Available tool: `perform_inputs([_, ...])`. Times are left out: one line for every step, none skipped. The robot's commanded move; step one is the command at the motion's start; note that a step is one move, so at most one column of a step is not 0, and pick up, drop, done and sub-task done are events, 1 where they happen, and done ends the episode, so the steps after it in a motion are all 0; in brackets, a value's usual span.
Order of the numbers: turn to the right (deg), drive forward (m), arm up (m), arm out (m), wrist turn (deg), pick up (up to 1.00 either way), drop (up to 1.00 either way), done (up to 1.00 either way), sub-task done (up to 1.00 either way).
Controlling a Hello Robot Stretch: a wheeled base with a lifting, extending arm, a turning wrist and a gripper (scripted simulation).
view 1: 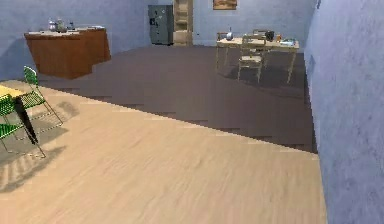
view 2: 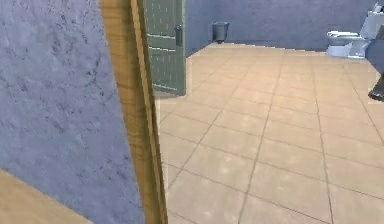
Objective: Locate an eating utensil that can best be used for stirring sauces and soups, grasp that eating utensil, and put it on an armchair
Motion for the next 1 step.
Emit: perform_inputs([0.0, 0.15, 0.00, 0.00, 0.0, 0.00, 0.00, 0.00, 0.00])
